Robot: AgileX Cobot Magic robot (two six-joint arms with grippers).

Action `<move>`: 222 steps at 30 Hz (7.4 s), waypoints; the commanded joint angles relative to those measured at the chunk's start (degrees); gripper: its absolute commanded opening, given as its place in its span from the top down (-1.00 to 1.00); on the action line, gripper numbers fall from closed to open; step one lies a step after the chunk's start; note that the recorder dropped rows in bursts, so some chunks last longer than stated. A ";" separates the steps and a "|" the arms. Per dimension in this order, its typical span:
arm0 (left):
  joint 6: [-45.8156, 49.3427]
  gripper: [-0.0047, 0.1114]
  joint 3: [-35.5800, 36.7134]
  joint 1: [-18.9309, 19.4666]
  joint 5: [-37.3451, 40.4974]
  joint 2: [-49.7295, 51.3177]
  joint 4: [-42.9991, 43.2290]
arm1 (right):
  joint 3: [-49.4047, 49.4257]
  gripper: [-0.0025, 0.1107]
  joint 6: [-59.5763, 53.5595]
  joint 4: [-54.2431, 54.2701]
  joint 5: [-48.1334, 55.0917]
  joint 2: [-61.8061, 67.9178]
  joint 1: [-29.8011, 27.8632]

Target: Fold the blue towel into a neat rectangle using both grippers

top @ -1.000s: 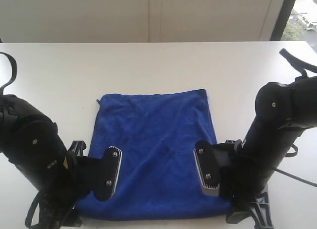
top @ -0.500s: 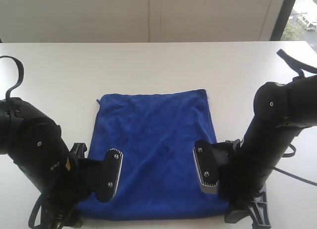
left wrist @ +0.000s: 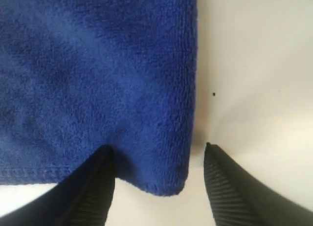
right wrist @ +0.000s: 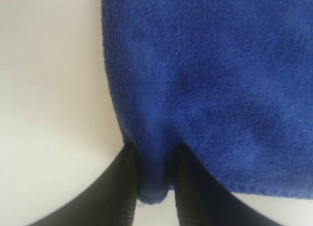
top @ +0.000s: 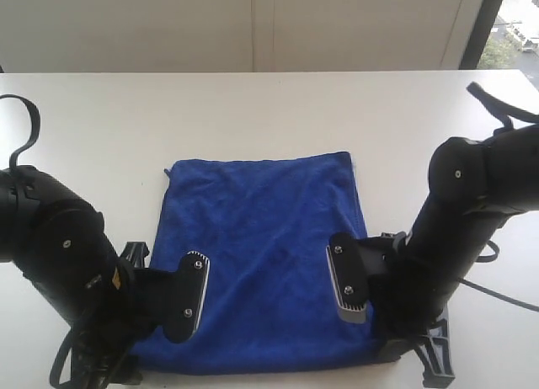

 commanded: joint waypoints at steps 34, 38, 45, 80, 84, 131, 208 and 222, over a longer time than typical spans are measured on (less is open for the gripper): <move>1.81 0.06 0.49 -0.14 7.85 -7.89 -6.50 | 1.07 0.84 4.66 -0.99 9.21 -7.34 -0.04; 3.10 -0.17 0.49 -0.14 5.05 -7.89 -8.10 | 1.07 0.84 9.02 -4.75 8.55 -7.34 -0.04; 5.39 -0.16 0.61 -0.14 4.82 -5.35 -10.57 | 1.07 0.84 10.44 -4.77 8.08 -7.34 -0.04; 15.94 0.05 3.51 -0.14 0.92 -1.89 -18.28 | 1.07 0.84 12.86 -4.77 6.88 -7.34 -0.04; 15.94 0.05 3.51 -0.14 0.60 -0.98 -18.28 | 1.07 0.84 12.86 -4.77 6.99 -7.34 -0.04; 12.85 0.92 3.19 -0.14 13.19 -19.10 -19.92 | 0.95 0.84 31.32 -2.55 8.69 -22.17 -0.04; -4.81 0.92 -2.16 14.78 -40.22 8.32 -4.76 | -17.15 0.96 51.70 -12.01 -38.76 12.04 -3.15; -4.70 0.83 -2.16 14.78 -42.16 8.71 -4.92 | -17.15 0.86 51.70 -12.01 -43.97 12.61 -3.15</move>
